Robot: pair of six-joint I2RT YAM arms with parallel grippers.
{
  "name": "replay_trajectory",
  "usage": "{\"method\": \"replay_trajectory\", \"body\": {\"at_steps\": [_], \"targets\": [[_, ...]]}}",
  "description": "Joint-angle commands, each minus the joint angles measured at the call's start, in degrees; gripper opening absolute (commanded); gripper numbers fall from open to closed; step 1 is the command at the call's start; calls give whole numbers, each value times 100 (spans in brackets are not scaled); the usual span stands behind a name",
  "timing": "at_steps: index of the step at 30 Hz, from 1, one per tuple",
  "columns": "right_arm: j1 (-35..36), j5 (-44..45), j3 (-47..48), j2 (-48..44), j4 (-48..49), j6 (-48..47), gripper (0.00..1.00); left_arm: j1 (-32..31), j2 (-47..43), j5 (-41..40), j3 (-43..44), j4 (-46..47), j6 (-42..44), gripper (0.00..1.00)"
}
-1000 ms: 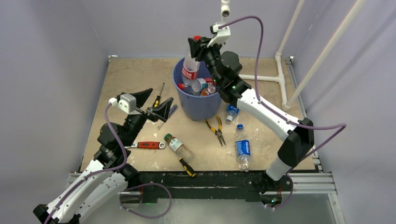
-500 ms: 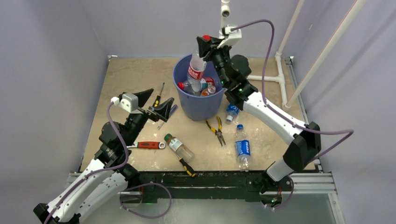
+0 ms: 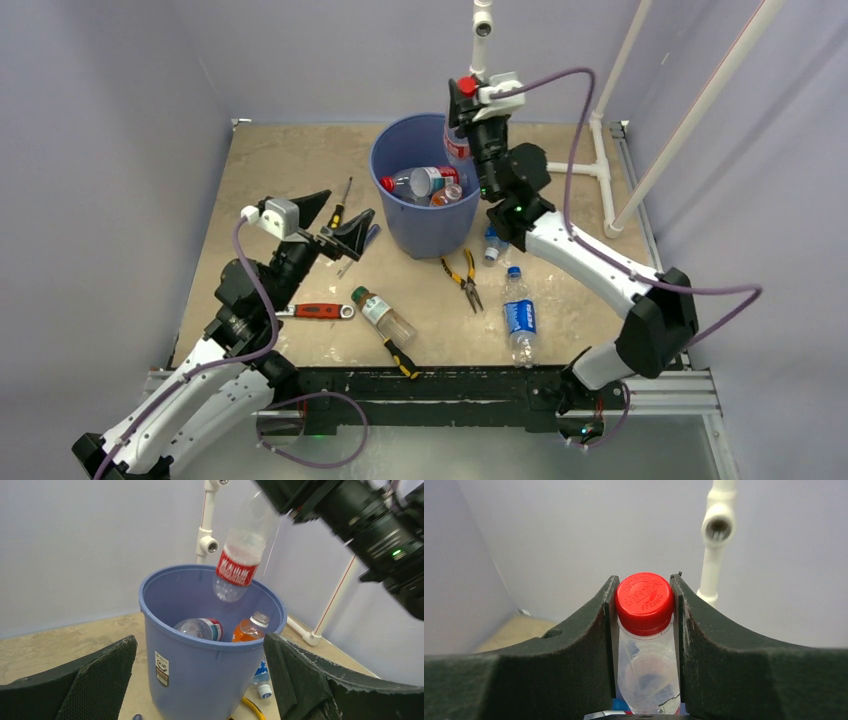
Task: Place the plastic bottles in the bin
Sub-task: Place the plastic bottle in the trash bin.
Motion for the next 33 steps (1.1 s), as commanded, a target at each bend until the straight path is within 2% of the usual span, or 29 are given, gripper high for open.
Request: {"method": "replay_trajectory", "body": {"at_steps": [1, 7, 14, 23, 24, 27, 29, 30, 33], "targets": [[9, 25, -343, 459, 288, -668, 0, -22, 80, 88, 107, 108, 97, 97], [0, 136, -539, 771, 457, -539, 0, -22, 114, 93, 113, 103, 102, 97], [-27, -358, -90, 1004, -977, 182, 0, -24, 94, 128, 113, 111, 97, 97], [-26, 3, -235, 700, -1784, 1022, 0, -19, 89, 145, 112, 110, 80, 97], [-31, 16, -285, 619, -1849, 1102, 6, -25, 93, 151, 112, 118, 73, 97], [-26, 78, -388, 405, -1927, 1368, 46, -20, 109, 177, 113, 121, 44, 97], [-31, 124, -363, 267, -1973, 1409, 64, -19, 119, 188, 113, 119, 38, 97], [-29, 125, -310, 222, -2028, 1423, 69, -17, 127, 189, 119, 117, 37, 97], [-30, 129, -69, 98, -2236, 1462, 73, -22, 128, 181, 123, 118, 37, 97]]}}
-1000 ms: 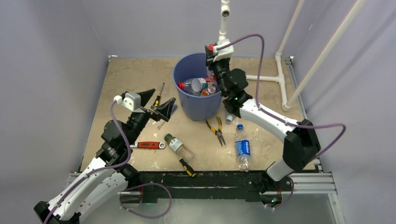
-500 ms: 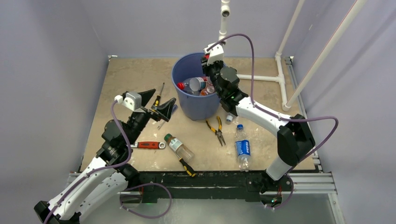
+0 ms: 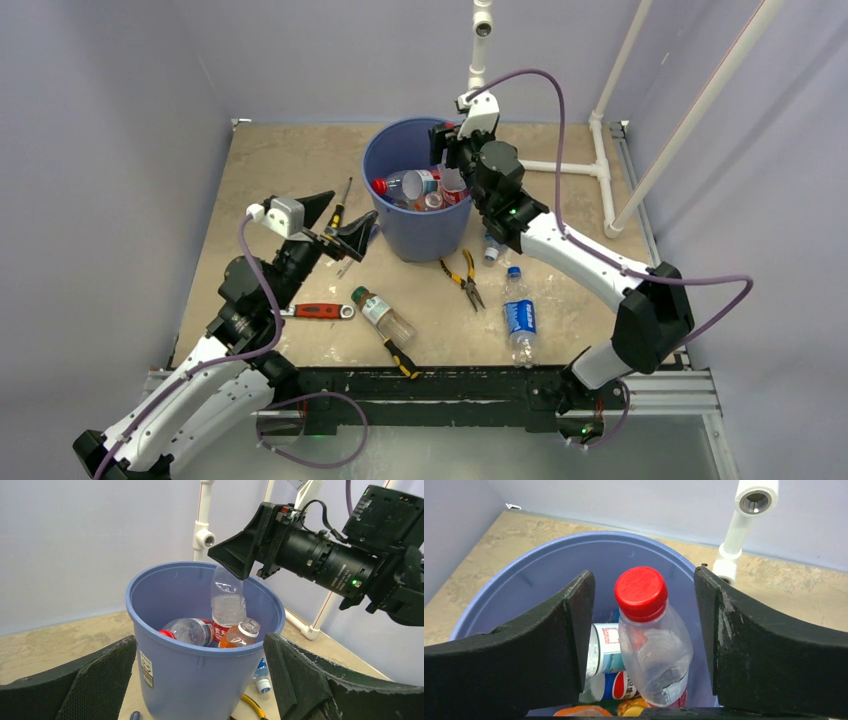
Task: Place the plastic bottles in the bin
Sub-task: Place the plastic bottle in the trash bin.
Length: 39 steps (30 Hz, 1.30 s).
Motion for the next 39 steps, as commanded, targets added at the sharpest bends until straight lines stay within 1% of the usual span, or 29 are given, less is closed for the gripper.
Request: {"method": "replay_trajectory", "body": {"at_steps": [1, 6, 10, 14, 15, 17, 19, 28, 29, 30, 32, 35, 36, 38, 39], "targets": [[27, 118, 334, -331, -353, 294, 73, -22, 13, 73, 121, 132, 39, 97], [35, 84, 408, -477, -840, 415, 73, -20, 13, 85, 126, 127, 30, 97], [28, 16, 176, -581, -980, 465, 68, -24, 42, 124, 122, 139, 8, 97], [31, 22, 137, -470, -1165, 528, 66, -24, 76, 154, 121, 148, -3, 97], [33, 78, 133, -449, -1181, 543, 64, -23, 86, 149, 125, 143, -5, 97], [4, 190, 81, -439, -1122, 580, 45, -25, 98, 149, 121, 139, -5, 97], [-37, 167, 83, -404, -1128, 617, 32, -22, 100, 146, 121, 136, -8, 97], [-122, 129, -112, -395, -1171, 727, 1, -19, 84, 155, 126, 139, -7, 97], [-118, 115, -174, -441, -1125, 753, 0, -20, 82, 154, 122, 133, -6, 97], [-117, 98, -238, -518, -1063, 779, 1, -19, 76, 152, 121, 134, -12, 97], [-123, 109, -300, -733, -962, 827, 10, -18, 70, 152, 121, 135, -14, 97], [-118, 243, -211, -966, -796, 755, 37, -23, 96, 167, 125, 143, -21, 97], [-116, 244, -93, -956, -830, 748, 47, -17, 104, 170, 124, 143, -23, 97], [-119, 145, 273, -762, -1057, 708, 55, -18, 117, 177, 121, 143, -25, 97], [-121, 159, 476, -627, -1170, 670, 58, -23, 114, 174, 129, 137, -25, 97]]}}
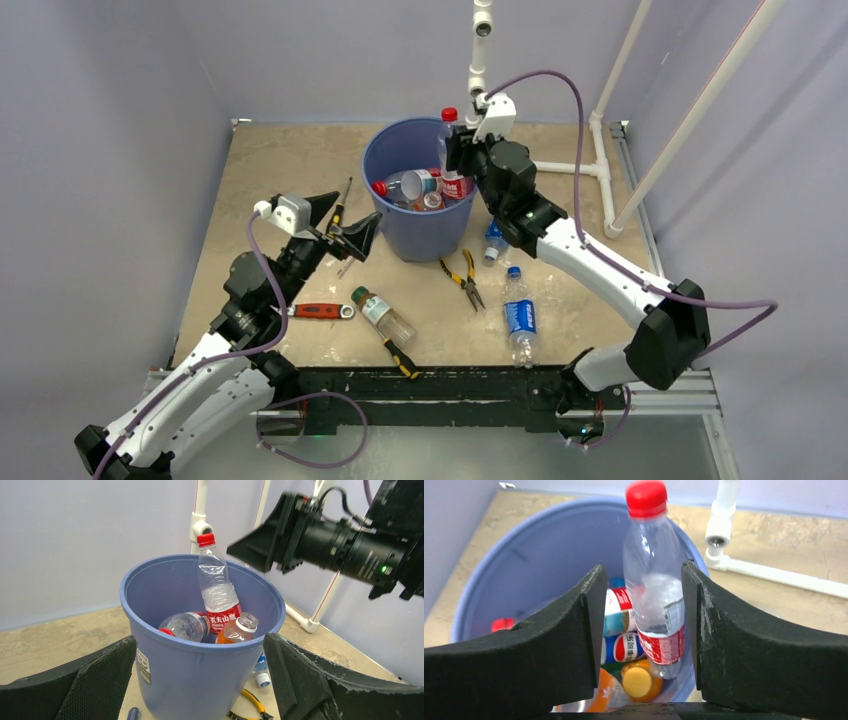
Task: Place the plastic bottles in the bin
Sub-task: Place the plastic bottle in the trash bin.
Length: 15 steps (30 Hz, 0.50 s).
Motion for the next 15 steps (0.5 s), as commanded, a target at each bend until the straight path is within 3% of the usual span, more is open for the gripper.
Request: {"method": "replay_trajectory", "body": {"at_steps": [1, 11, 15], "targets": [[-29, 57, 882, 159, -33, -133, 59, -24, 8, 80, 128, 133, -11, 97], [-185, 293, 2154, 1575, -570, -279, 60, -25, -13, -10, 132, 102, 25, 97], [-235, 297, 2170, 1702, -650, -265, 46, -27, -9, -20, 138, 93, 29, 97]]}}
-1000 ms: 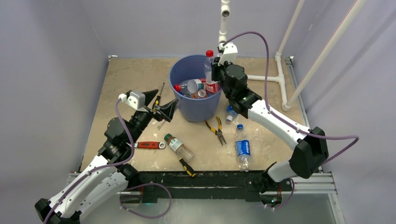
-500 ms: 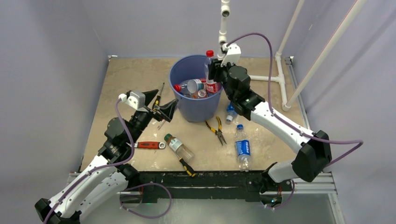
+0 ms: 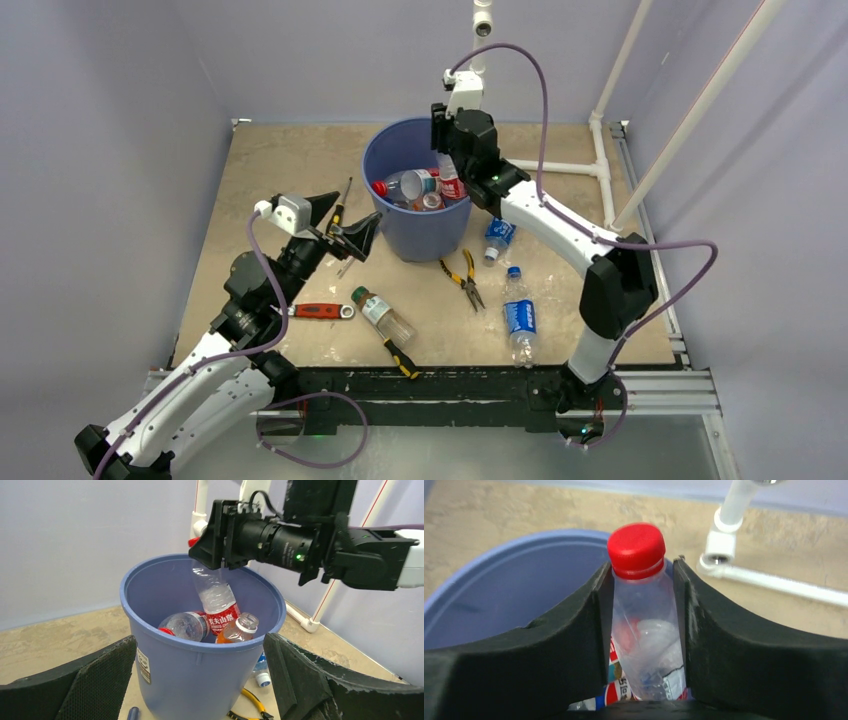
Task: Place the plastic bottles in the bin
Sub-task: Place the plastic bottle in the trash bin.
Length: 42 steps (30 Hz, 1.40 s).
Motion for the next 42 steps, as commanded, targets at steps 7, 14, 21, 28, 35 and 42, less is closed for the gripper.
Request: {"method": "replay_trajectory", "body": {"at_steps": [7, 14, 21, 28, 35, 42], "targets": [[-70, 85, -400, -577, 257, -22, 21, -27, 12, 28, 138, 115, 0, 97], [-56, -216, -1066, -1205, 540, 13, 11, -25, 120, 7, 151, 105, -42, 97], [-49, -557, -1775, -1482, 696, -53, 0, -27, 232, -1, 174, 84, -63, 97], [-41, -504, -1967, -1489, 666, 104, 11, -25, 258, -247, 187, 51, -69, 97], [-47, -344, -1393, -1865, 195, 417, 66, -20, 760, -1125, 770, -518, -325, 99], [-42, -281, -1490, -2915, -62, 973, 89, -25, 1978, -2072, 2529, -2265, -595, 99]]}}
